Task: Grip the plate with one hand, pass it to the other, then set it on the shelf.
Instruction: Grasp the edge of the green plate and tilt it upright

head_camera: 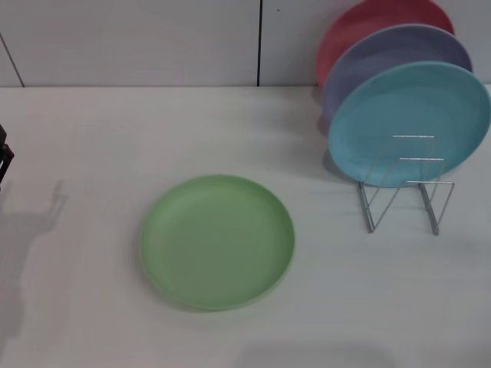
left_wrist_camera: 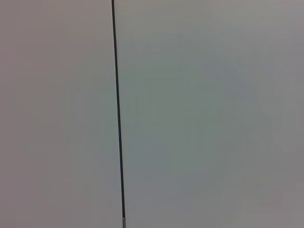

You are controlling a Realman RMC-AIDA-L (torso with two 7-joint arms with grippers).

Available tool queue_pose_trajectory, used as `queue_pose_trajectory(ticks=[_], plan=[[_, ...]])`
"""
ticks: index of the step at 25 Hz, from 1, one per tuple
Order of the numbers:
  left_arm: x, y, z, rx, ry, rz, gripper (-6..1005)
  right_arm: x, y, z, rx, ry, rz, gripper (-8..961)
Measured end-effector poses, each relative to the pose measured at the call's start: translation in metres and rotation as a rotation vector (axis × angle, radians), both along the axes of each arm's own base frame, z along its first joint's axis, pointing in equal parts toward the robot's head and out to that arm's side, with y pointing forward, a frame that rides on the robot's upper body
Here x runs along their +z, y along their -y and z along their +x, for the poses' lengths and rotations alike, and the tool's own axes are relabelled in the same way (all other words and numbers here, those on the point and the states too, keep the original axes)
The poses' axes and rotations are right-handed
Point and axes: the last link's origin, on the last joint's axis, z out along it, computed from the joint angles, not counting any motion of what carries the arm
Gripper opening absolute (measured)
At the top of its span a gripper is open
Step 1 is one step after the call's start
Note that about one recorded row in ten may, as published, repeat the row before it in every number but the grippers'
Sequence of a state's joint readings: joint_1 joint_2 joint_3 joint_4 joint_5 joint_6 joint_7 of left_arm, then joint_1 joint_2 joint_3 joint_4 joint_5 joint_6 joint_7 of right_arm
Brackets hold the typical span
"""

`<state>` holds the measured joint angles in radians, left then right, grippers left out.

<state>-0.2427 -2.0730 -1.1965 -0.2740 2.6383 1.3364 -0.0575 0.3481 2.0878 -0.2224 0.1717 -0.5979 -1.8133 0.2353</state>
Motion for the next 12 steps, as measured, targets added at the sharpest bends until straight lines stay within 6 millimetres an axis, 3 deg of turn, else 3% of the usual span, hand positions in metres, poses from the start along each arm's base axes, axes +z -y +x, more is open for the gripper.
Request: queue_pose_trajectory(ticks=[7,12], plan=[[0.0,-0.002,0.001,-0.003,-0.005,-0.001,846,-0.001,0.001,0.0,0.001,0.001,-0.003,820],[-0.003,-0.016,0.007,0.02,0.019,-0.053,847,-0.002,-0.002,-0.002,0.013,0.002,-0.013,820]])
